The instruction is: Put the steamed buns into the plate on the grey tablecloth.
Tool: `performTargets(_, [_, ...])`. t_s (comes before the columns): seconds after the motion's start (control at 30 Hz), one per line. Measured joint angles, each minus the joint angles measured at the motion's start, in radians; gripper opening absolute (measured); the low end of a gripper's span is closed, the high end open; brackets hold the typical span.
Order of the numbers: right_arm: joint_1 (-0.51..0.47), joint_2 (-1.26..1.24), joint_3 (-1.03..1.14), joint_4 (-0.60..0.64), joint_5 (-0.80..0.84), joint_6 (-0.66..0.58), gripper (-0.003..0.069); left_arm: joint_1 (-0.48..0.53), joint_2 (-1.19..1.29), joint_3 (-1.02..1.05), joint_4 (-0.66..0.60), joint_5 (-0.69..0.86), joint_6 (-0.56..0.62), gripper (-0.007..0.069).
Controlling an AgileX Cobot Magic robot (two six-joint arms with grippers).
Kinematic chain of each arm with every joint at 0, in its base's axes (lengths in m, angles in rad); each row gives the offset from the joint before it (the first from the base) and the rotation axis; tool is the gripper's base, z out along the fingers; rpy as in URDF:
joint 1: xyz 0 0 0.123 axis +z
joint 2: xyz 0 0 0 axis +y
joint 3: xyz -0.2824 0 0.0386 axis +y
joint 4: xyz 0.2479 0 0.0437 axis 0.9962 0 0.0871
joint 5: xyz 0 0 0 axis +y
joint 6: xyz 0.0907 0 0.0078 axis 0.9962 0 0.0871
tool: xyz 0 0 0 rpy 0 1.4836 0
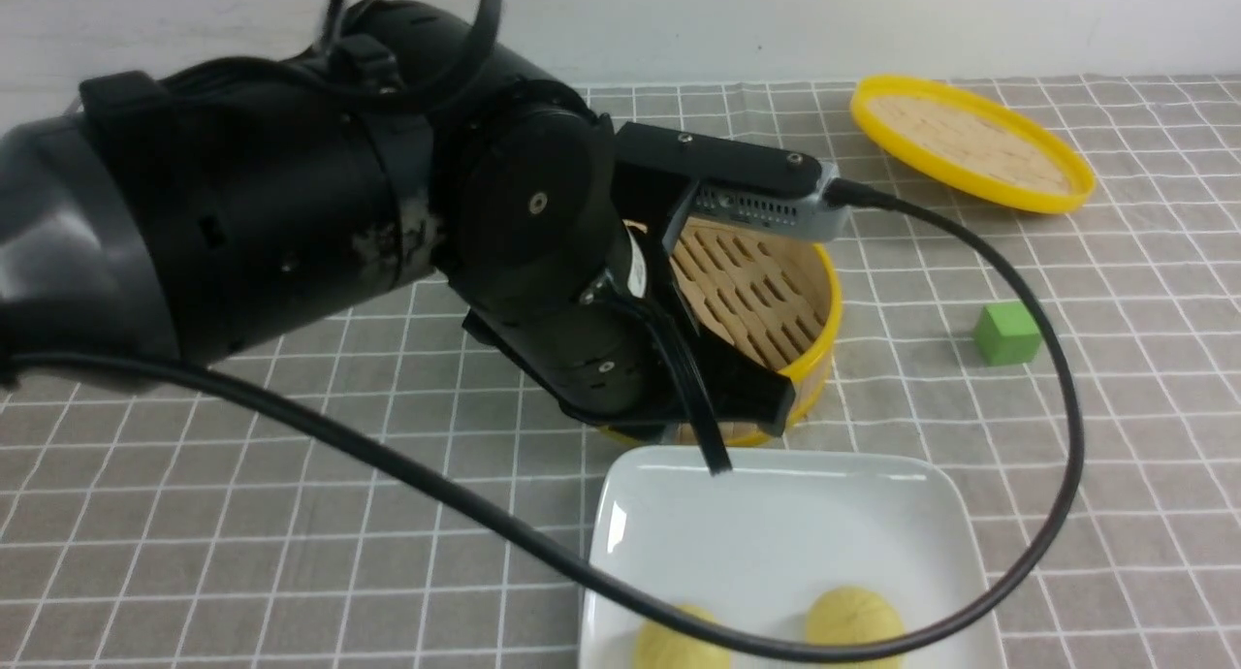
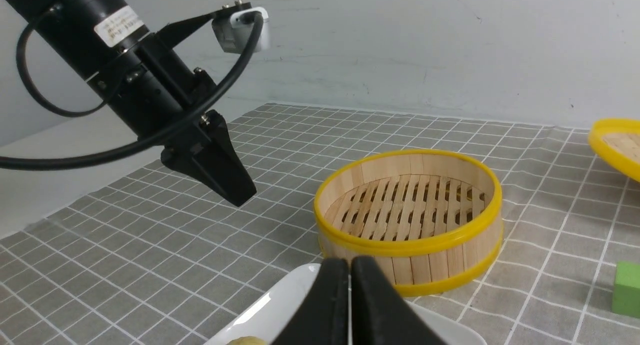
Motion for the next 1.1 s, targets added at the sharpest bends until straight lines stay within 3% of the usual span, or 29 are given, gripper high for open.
performTargets(0.4, [-0.031,-0.023,0.06,0.005,-0.027,-0.001,0.0039,0.0,0.0,0.0,0.014,0.005,0.0,0.0013])
performTargets(0.57, [-0.213,-0.023,0.176,0.021,-0.03,-0.001,0.0043,-0.001,-0.001,0.0,0.041,0.005,0.0,0.0014])
performTargets(0.87, [-0.633,-0.023,0.352,0.013,-0.019,-0.001,0.0052,-0.001,-0.167,-0.017,0.13,0.09,0.0,0.0019])
performTargets(0.97, [-0.717,-0.023,0.357,-0.009,-0.043,-0.001,0.0057,-0.002,-0.283,-0.025,0.209,0.136,0.0,0.0019])
performTargets(1.1, [-0.749,-0.023,0.36,-0.032,-0.06,-0.001,0.0062,-0.002,-0.402,-0.021,0.323,0.235,-0.018,0.0019])
